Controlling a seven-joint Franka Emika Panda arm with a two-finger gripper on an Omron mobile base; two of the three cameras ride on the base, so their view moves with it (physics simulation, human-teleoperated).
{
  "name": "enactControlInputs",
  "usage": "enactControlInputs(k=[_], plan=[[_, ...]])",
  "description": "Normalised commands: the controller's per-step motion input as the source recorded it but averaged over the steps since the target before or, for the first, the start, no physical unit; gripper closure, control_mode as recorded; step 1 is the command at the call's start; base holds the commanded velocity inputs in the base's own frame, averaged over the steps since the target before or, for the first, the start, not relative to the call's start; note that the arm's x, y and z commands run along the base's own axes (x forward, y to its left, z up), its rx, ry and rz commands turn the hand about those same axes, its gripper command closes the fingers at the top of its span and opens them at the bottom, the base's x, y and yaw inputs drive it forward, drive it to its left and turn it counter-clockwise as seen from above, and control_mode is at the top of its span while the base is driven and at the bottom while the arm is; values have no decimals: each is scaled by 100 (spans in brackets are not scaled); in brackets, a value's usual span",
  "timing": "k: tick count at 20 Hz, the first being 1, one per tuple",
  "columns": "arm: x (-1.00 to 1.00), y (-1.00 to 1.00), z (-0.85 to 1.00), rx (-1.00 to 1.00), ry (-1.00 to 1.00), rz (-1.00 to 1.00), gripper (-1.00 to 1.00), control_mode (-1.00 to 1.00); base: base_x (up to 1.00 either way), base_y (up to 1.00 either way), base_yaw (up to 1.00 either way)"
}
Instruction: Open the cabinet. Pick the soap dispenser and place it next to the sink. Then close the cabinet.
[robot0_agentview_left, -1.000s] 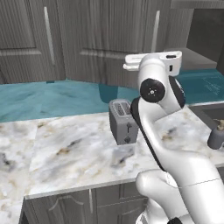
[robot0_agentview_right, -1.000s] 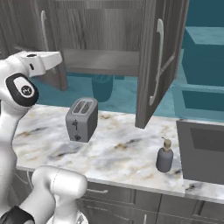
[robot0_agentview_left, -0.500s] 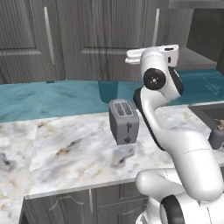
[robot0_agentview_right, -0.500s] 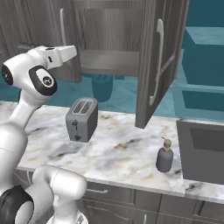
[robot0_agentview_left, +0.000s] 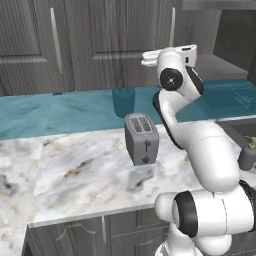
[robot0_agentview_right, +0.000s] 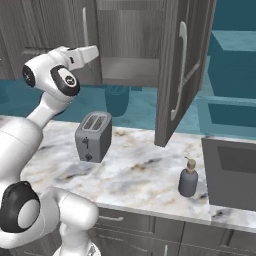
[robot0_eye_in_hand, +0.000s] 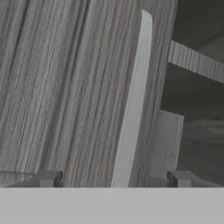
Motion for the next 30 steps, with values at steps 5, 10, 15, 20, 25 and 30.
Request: enactControlInputs(k=[5, 10, 15, 20, 25, 30], plan=[[53, 0, 0, 0, 0, 0, -100, -100, 0, 0, 0], [43, 0, 0, 0, 0, 0, -100, -100, 0, 0, 0], [8, 0, 2, 0, 0, 0, -100, -100, 0, 0, 0], [-31, 0, 20, 0, 0, 0, -100, -100, 0, 0, 0], [-64, -1, 38, 0, 0, 0, -100, -100, 0, 0, 0], [-81, -12, 41, 0, 3, 1, -100, -100, 0, 0, 0]])
